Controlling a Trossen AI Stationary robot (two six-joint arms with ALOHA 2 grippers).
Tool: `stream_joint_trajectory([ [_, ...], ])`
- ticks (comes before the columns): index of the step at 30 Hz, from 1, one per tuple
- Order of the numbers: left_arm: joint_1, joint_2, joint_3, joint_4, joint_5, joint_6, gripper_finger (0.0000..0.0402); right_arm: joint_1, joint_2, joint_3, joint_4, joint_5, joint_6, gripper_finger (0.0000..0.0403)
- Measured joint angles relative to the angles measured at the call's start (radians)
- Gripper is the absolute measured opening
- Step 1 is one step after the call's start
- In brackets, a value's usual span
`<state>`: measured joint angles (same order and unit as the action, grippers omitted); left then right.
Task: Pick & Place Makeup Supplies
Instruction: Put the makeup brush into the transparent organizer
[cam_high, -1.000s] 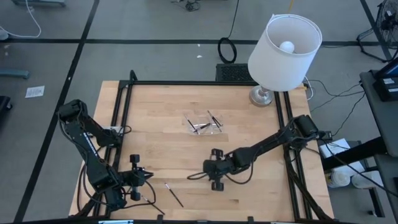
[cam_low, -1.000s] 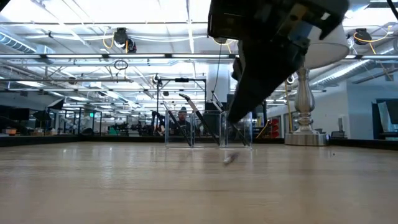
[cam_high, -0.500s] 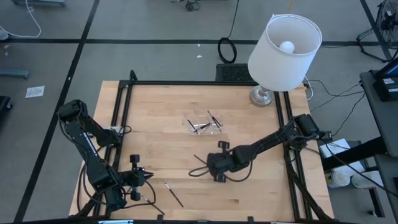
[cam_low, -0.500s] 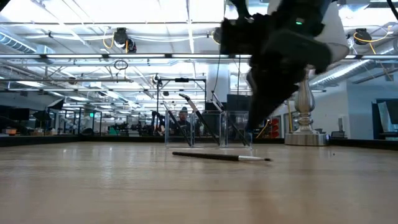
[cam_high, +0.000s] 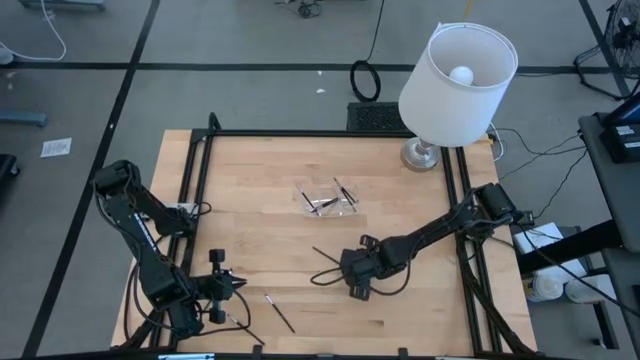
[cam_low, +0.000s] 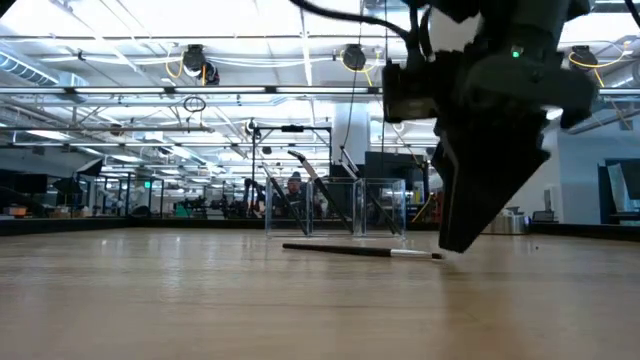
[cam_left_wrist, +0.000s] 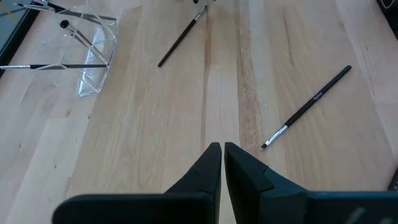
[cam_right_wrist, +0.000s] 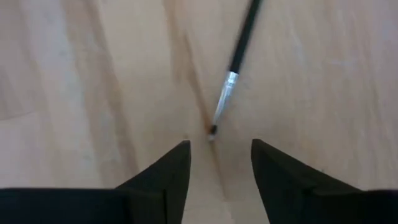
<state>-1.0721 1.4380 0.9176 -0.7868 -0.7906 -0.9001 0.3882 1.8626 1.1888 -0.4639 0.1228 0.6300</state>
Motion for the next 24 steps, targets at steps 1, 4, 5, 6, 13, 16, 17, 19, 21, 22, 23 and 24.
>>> stream_joint_trajectory([
  [1, 0.000, 0.000, 0.000, -0.001, 0.000, 0.000, 0.0031, -0.001, 0.000, -0.006, -0.001, 0.001, 0.013, 0.0161],
  [4, 0.000, 0.000, 0.000, -0.001, 0.000, 0.000, 0.0031, -0.001, 0.000, -0.027, 0.008, 0.002, 0.042, 0.0166],
  [5, 0.000, 0.000, 0.000, 0.000, 0.000, 0.001, 0.0031, -0.001, 0.000, -0.034, 0.014, 0.005, 0.048, 0.0166],
  [6, 0.000, 0.000, 0.000, 0.000, 0.000, 0.001, 0.0031, -0.001, -0.002, -0.041, 0.026, 0.007, 0.054, 0.0164],
  [13, 0.000, 0.000, 0.000, -0.001, 0.000, 0.004, 0.0031, -0.001, -0.005, -0.070, 0.096, 0.006, 0.061, 0.0154],
  [16, 0.000, 0.000, 0.000, -0.001, 0.000, 0.006, 0.0031, -0.001, -0.004, -0.070, 0.100, 0.003, 0.062, 0.0154],
  [17, 0.000, 0.000, 0.000, -0.001, 0.000, 0.007, 0.0031, 0.000, -0.004, -0.070, 0.101, 0.002, 0.062, 0.0154],
  [19, 0.000, 0.000, 0.000, -0.001, 0.000, 0.008, 0.0031, -0.001, -0.004, -0.070, 0.104, -0.003, 0.064, 0.0155],
  [21, 0.000, 0.000, 0.000, -0.001, 0.000, 0.008, 0.0031, -0.001, -0.003, -0.070, 0.113, -0.005, 0.065, 0.0154],
  [22, 0.000, 0.000, 0.000, -0.001, 0.000, 0.007, 0.0031, -0.001, -0.002, -0.070, 0.118, -0.004, 0.065, 0.0153],
  [23, 0.000, 0.000, 0.000, -0.001, 0.000, 0.007, 0.0031, -0.001, -0.002, -0.070, 0.121, -0.003, 0.065, 0.0152],
  [24, 0.000, 0.000, 0.000, -0.001, 0.000, 0.007, 0.0031, -0.001, -0.001, -0.070, 0.127, 0.002, 0.065, 0.0151],
])
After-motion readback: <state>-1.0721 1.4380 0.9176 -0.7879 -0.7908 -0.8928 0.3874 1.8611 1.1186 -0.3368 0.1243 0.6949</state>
